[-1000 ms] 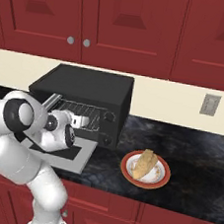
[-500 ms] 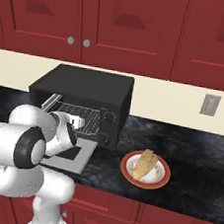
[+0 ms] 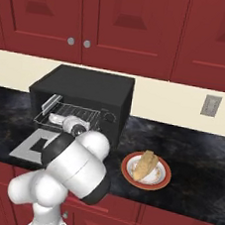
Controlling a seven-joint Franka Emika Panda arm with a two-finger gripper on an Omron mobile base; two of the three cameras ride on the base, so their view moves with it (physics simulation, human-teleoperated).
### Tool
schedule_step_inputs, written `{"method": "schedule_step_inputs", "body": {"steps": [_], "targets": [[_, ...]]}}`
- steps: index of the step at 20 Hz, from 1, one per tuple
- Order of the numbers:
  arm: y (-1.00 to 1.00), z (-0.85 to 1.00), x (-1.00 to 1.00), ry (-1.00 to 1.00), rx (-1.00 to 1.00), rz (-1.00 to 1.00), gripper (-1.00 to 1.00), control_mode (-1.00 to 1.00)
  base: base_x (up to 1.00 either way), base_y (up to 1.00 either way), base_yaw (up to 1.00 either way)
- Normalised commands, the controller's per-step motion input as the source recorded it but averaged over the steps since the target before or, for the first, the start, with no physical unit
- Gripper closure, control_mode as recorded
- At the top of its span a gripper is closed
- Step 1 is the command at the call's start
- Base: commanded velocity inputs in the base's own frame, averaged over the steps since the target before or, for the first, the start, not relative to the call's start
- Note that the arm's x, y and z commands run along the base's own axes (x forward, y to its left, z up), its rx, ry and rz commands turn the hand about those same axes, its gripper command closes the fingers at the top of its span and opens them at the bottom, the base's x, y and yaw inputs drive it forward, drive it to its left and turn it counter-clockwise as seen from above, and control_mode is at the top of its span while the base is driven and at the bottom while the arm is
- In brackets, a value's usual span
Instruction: Pull the toaster oven rack outwards. Pick up the baguette from the plate and place it on the toaster oven rack. Close the toaster oven door fully and set the temperature to the lowest setting.
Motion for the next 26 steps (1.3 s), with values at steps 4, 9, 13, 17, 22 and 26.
{"method": "schedule_step_inputs", "body": {"steps": [4,9,13,17,22,26], "targets": [[0.26,-0.03,-1.0,1.0,-0.06,0.0,-1.0,-1.0,0.0,0.0,0.0],[0.33,-0.15,-1.0,1.0,-0.19,0.0,-1.0,-1.0,0.0,0.0,0.0],[0.34,-0.23,-1.0,1.0,-0.26,0.0,-1.0,-1.0,0.0,0.0,0.0],[0.3,-0.38,-1.0,1.0,-0.36,0.0,-1.0,-1.0,0.0,0.0,0.0],[0.32,-0.43,-1.0,1.0,-0.48,0.05,-1.0,-1.0,0.0,0.0,0.0],[0.36,-0.45,-1.0,1.0,-0.54,0.08,-1.0,-1.0,0.0,0.0,0.0]]}}
